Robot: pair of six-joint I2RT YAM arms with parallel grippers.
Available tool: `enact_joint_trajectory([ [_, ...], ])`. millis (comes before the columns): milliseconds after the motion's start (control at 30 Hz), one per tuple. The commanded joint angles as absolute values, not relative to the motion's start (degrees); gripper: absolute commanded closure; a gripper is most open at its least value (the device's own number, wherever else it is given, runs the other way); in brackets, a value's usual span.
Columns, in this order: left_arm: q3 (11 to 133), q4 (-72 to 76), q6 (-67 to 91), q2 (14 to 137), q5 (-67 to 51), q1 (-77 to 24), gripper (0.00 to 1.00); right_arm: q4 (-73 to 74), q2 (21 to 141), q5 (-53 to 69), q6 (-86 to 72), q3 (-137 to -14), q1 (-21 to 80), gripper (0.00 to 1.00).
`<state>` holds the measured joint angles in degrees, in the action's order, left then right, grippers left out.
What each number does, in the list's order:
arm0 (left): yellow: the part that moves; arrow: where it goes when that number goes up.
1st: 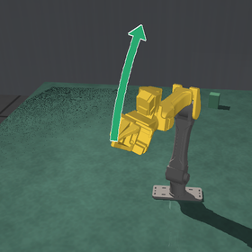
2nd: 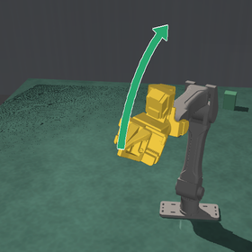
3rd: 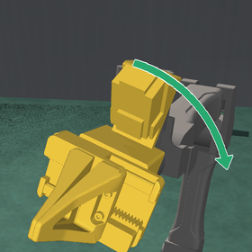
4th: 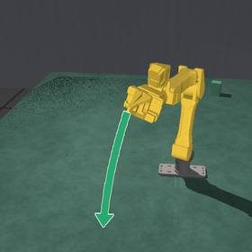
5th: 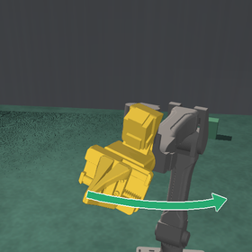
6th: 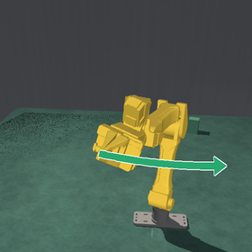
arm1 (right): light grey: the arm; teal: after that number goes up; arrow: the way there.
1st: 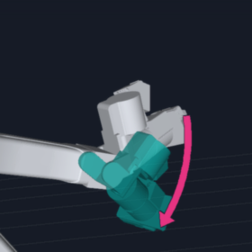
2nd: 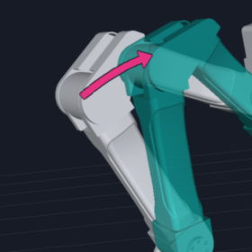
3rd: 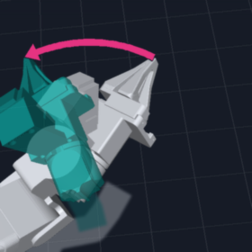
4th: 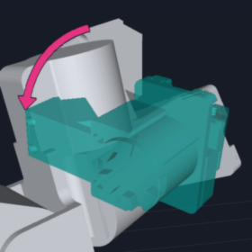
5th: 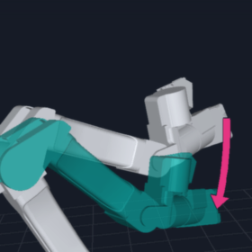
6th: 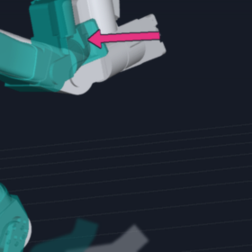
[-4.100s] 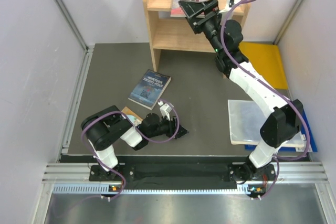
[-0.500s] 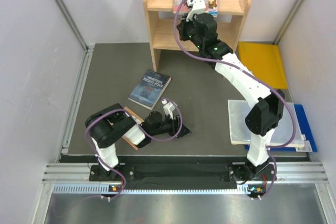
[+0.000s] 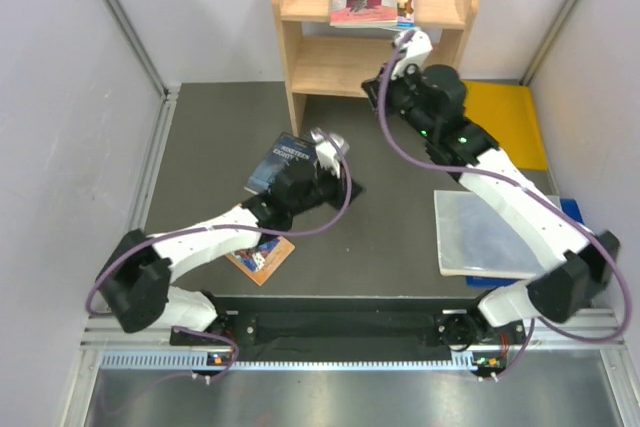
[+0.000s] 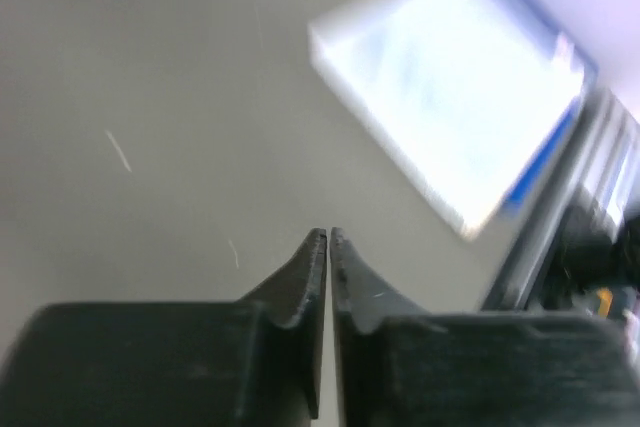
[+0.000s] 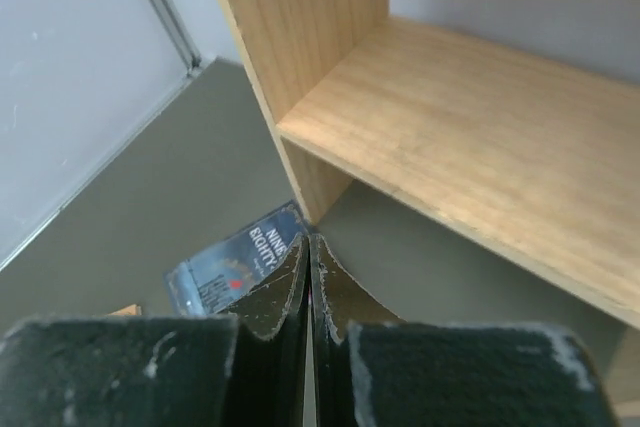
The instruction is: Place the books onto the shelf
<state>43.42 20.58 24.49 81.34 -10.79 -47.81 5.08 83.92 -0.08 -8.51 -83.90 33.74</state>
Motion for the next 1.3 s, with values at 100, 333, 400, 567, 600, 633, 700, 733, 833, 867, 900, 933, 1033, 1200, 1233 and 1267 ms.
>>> enact_joint_trajectory([
  [100,61.6,3.0,14.2,75.8,-1.1,-39.6,1.00,-0.3,71.7,-9.6,-1.7,-85.4,34.0,1.00],
  [333,75.2,1.1,11.9,81.0,2.3,-33.1,1.00,1.8,74.6,-17.4,2.5,-93.4,32.4,0.91],
  [400,80.7,0.4,11.7,83.8,2.1,-32.0,1.00,3.4,77.1,-17.4,2.7,-95.7,31.3,0.88],
  [567,89.7,0.3,11.6,88.4,2.2,-31.1,1.00,5.2,80.9,-15.2,0.5,-99.3,28.7,0.83],
  [600,91.8,0.3,11.7,88.8,2.4,-30.9,1.00,5.3,81.3,-14.5,0.4,-99.5,27.3,0.82],
  [633,92.9,0.4,11.8,89.3,2.4,-30.8,1.00,5.3,81.6,-13.7,-1.7,-99.6,26.5,0.81],
  [700,96.1,0.4,11.9,90.5,2.0,-30.6,1.00,5.4,82.3,-11.0,-4.6,-99.8,23.7,0.81],
  [733,97.1,0.5,11.9,91.0,1.9,-30.6,1.00,5.4,82.5,-9.9,-5.3,-99.9,23.0,0.81],
  [833,98.2,3.0,11.9,91.1,2.7,-30.5,1.00,5.3,83.2,-7.6,-7.1,-100.1,20.7,0.81],
  [867,98.3,3.6,11.8,91.1,3.2,-30.5,1.00,5.2,83.4,-7.2,-7.7,-100.0,20.3,0.80],
  [900,98.6,4.3,11.5,91.1,3.5,-30.5,1.00,5.1,83.5,-6.9,-7.8,-100.1,19.5,0.80],
  [933,98.8,4.7,11.3,91.1,4.0,-30.5,1.00,5.2,83.5,-6.8,-8.0,-100.0,19.3,0.79],
  [1033,98.4,6.6,10.8,90.6,5.5,-30.2,1.00,4.5,83.6,-6.2,-8.3,-99.9,18.5,0.78],
  [1200,98.8,10.5,9.8,91.1,7.5,-29.8,1.00,2.1,84.6,-5.5,-8.9,-99.9,17.7,0.74],
  [1233,99.1,11.4,9.8,91.3,7.5,-29.7,1.00,2.4,85.2,-5.5,-9.0,-101.0,17.5,0.74],
  [1267,99.6,11.5,10.0,92.2,7.5,-29.5,1.00,2.5,86.1,-5.4,-9.1,-101.4,17.4,0.74],
])
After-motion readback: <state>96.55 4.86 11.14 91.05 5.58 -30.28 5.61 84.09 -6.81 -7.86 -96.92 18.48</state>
